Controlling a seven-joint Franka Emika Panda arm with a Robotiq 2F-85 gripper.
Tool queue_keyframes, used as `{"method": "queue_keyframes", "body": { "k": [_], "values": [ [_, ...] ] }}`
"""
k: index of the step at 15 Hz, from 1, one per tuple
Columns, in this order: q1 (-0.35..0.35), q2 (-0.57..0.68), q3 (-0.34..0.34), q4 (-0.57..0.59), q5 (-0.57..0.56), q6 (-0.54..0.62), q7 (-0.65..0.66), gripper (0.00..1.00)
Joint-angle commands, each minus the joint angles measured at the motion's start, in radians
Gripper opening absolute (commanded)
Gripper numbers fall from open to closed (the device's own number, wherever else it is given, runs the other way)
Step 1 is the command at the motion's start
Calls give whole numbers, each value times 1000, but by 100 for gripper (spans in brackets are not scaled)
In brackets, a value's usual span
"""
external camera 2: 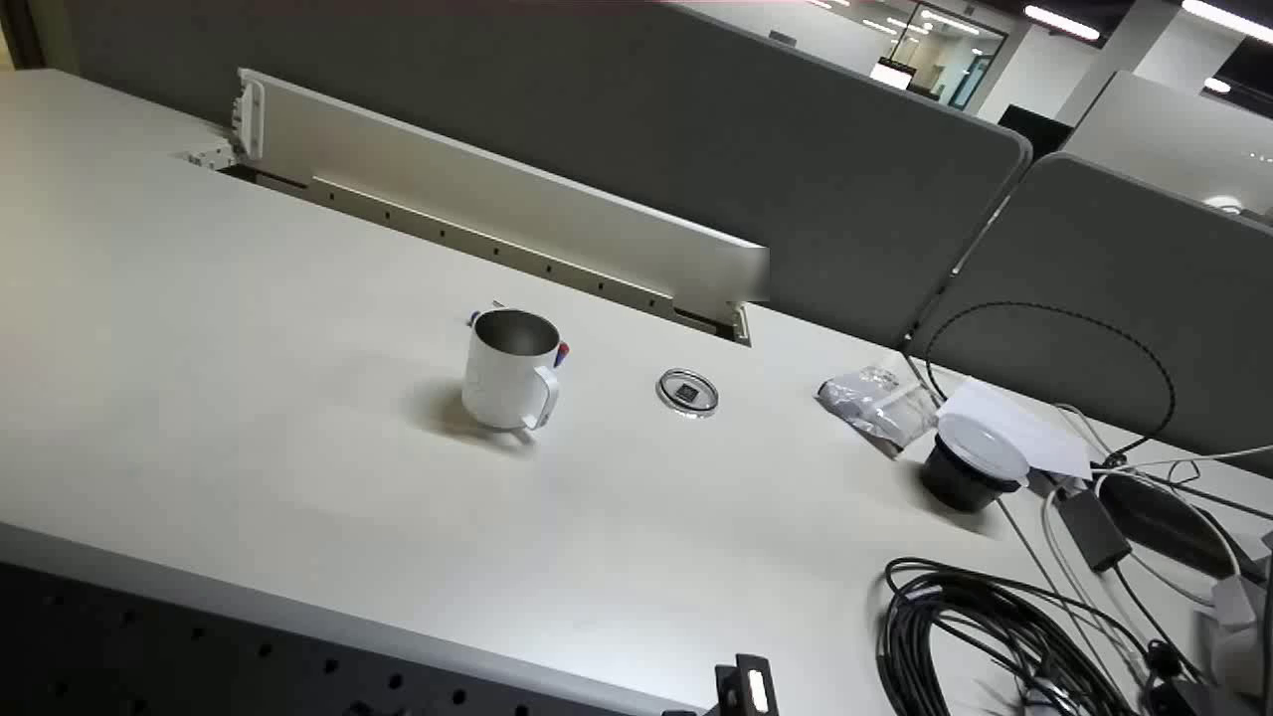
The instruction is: Pick the marker and the pen one at a time and put them in the cup
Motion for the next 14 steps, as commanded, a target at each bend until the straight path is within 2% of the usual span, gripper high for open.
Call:
{"method": "queue_keyframes", "body": {
  "k": [1, 10, 14],
  "values": [
    [-3, 1, 2, 2, 1, -1, -1, 100],
    [-3, 1, 2, 2, 1, -1, -1, 100],
    [33, 166, -51, 62, -11, 40, -307, 100]
  ]
}}
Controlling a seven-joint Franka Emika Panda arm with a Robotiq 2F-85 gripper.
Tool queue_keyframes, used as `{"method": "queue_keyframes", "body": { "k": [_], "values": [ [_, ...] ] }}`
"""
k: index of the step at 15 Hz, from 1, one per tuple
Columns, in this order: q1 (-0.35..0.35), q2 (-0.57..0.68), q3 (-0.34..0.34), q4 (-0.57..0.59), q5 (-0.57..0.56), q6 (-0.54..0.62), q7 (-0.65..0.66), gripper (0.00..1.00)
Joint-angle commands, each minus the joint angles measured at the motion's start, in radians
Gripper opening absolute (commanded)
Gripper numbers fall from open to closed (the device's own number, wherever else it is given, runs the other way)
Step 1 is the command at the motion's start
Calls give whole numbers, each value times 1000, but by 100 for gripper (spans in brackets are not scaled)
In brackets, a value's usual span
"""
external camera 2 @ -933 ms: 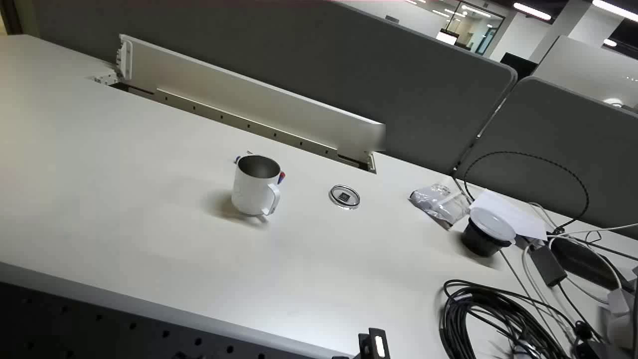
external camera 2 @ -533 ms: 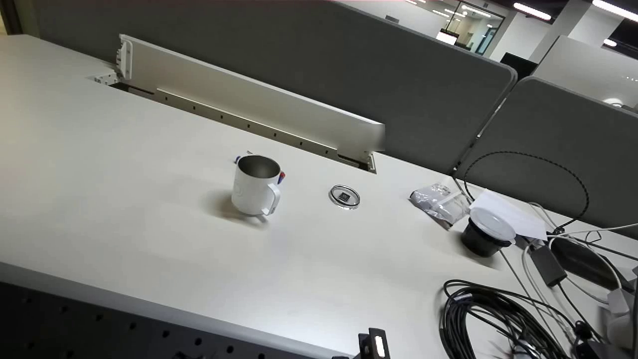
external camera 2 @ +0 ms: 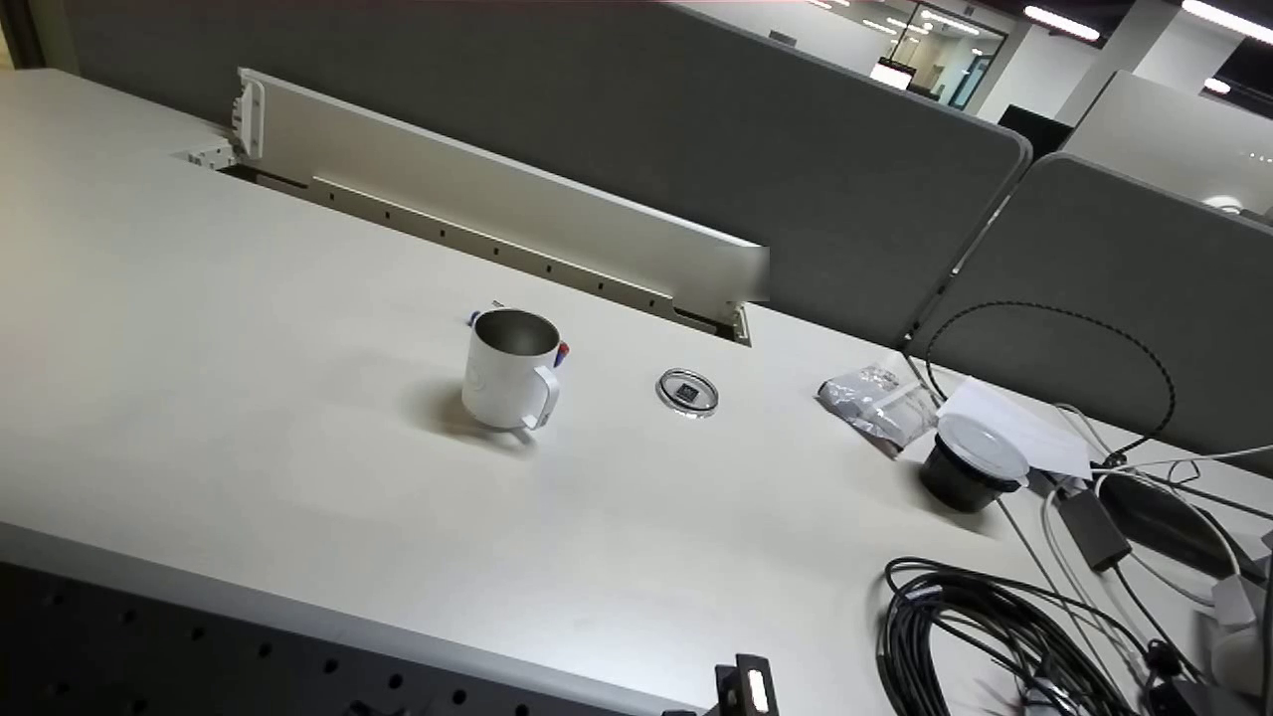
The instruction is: Pick the marker and the pen one at a time and put them in the cup
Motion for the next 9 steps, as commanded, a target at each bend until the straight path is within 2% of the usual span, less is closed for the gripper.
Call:
{"method": "queue_keyframes", "body": {
  "k": [1, 5, 8, 9],
  "values": [
    [26, 194, -52, 79, -9, 52, -225, 100],
    [-2, 444, -53, 189, -96, 105, -423, 100],
    [-36, 648, -38, 331, -254, 100, -448, 100],
    [-37, 702, -31, 389, -275, 23, -407, 100]
  ]
}}
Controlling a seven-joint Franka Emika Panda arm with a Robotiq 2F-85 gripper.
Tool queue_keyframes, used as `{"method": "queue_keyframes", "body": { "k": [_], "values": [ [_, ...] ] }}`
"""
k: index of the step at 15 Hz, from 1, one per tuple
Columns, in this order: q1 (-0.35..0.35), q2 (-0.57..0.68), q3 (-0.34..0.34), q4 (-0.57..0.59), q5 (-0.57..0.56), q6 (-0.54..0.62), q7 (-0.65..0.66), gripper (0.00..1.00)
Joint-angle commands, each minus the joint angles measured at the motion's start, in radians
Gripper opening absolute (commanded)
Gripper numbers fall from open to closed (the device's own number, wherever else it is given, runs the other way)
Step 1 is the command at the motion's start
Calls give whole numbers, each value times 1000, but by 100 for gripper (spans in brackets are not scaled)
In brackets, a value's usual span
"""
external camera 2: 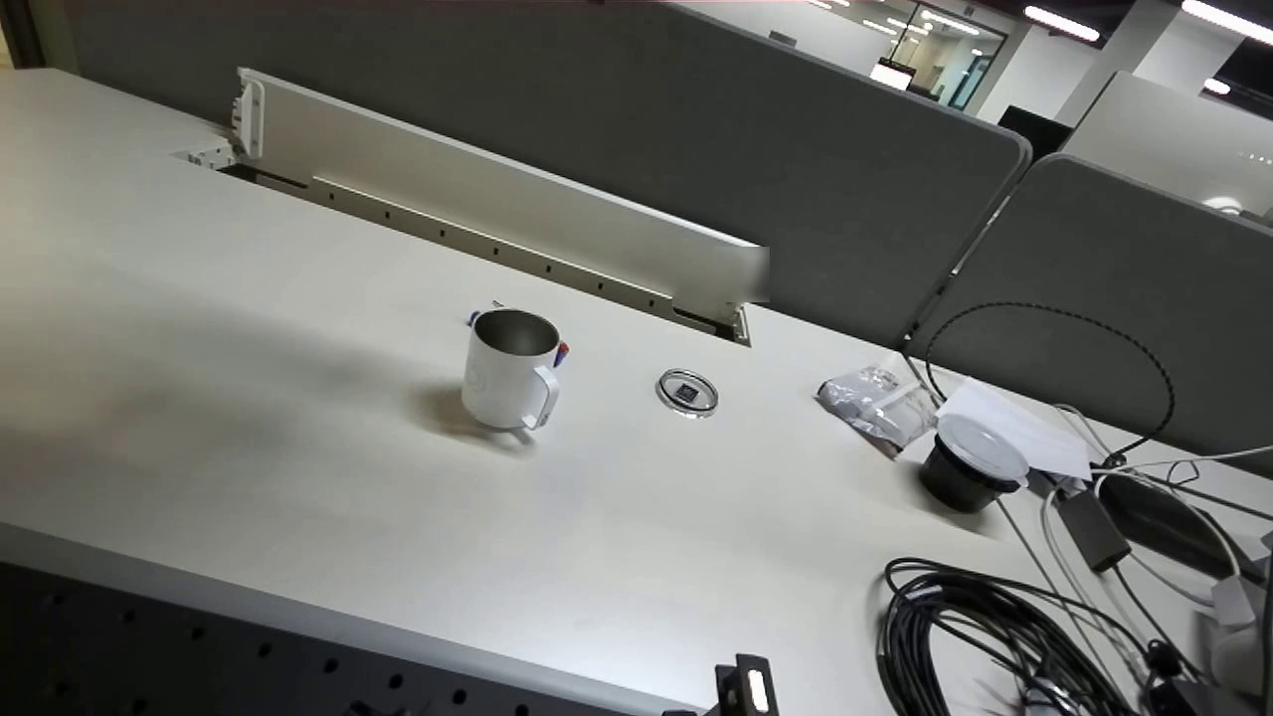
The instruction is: Pick the marker and the pen one at a time and put them in the cup
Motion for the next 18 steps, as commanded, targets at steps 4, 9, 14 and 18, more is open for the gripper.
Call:
{"method": "queue_keyframes", "body": {
  "k": [4, 9, 14, 18],
  "values": [
    [-43, 183, 38, 152, -75, -71, 7, 100],
    [-42, 200, 37, 171, -106, -45, -7, 100],
    [-79, 347, 38, 160, -227, 58, -86, 100],
    [-84, 484, 28, 119, -369, 366, -73, 100]
  ]
}}
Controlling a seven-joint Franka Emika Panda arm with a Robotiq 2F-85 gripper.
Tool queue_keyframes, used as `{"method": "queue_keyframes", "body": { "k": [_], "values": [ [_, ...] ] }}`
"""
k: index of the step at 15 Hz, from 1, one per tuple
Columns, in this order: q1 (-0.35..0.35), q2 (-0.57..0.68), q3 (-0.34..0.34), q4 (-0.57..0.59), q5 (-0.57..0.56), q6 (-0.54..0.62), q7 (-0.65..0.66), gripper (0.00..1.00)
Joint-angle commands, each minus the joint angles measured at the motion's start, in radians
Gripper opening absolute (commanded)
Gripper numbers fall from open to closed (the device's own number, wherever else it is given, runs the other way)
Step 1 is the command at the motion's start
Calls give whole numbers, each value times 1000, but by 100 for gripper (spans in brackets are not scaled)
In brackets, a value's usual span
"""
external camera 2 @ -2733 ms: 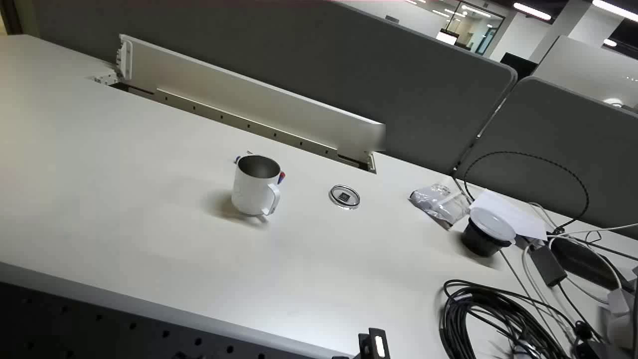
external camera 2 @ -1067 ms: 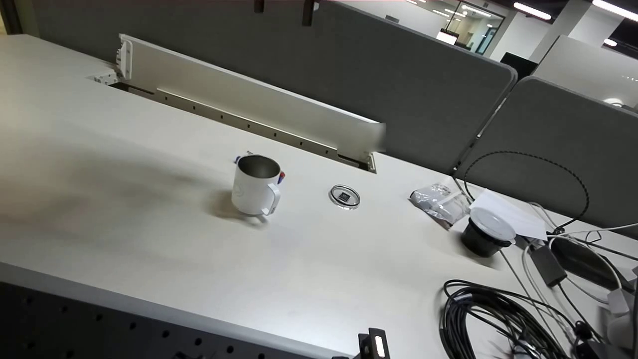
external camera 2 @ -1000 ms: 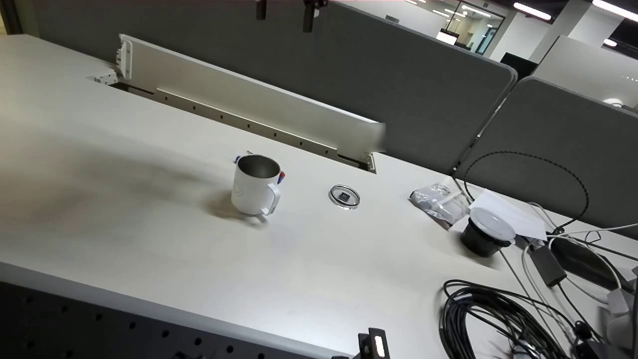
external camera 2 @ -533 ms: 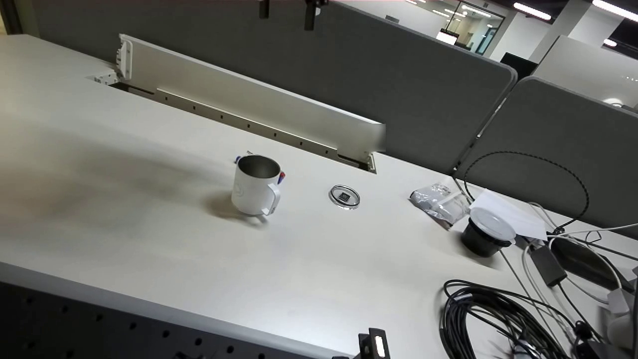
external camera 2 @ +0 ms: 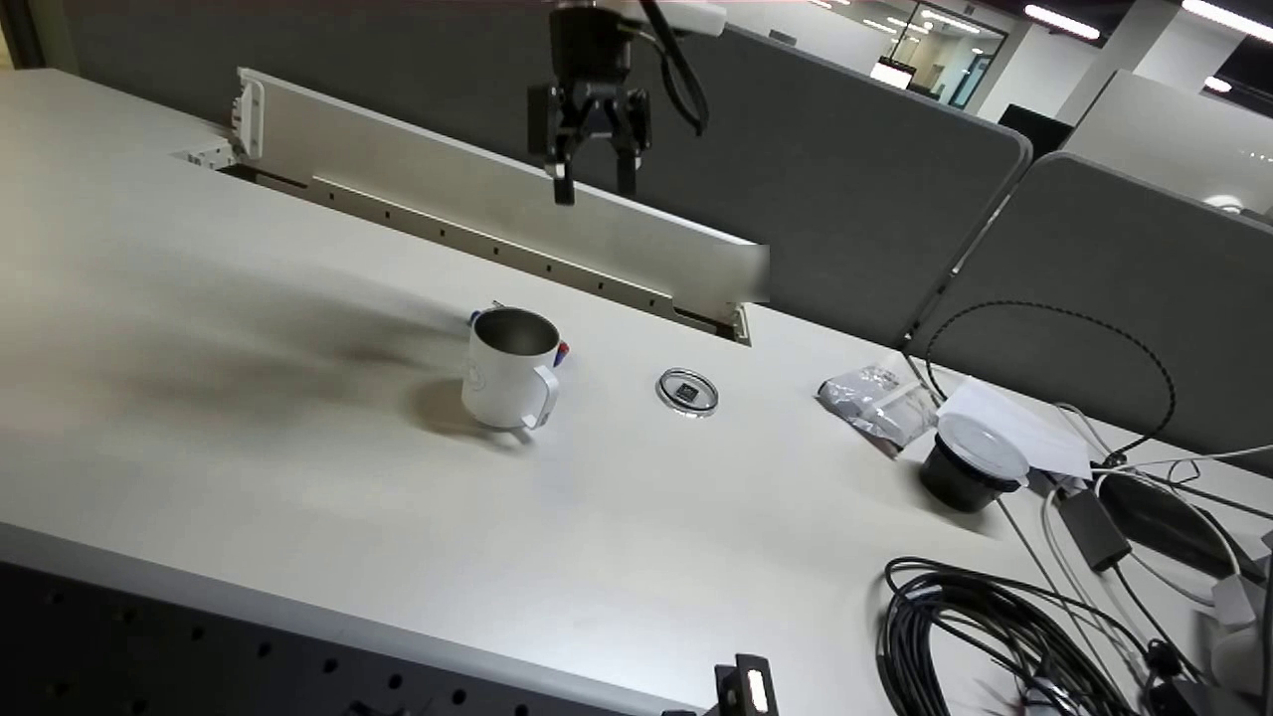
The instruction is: Pick the marker and the pen one at a time and put them in the cup
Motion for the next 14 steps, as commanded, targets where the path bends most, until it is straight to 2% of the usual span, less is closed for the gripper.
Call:
{"method": "queue_keyframes", "body": {
  "k": [1, 4, 6, 7, 8, 12, 14],
  "values": [
    [-13, 104, 11, -19, -78, 215, -5, 100],
    [-31, 165, 73, -34, -27, 308, -76, 100],
    [-18, 182, 96, -40, -10, 304, -75, 100],
    [-1, 183, 91, -28, 0, 249, -45, 100],
    [-5, 196, 83, -29, -16, 292, -54, 100],
    [4, 198, 89, -27, -3, 269, -53, 100],
    [-20, 225, 97, -26, -2, 344, -78, 100]
  ]
}}
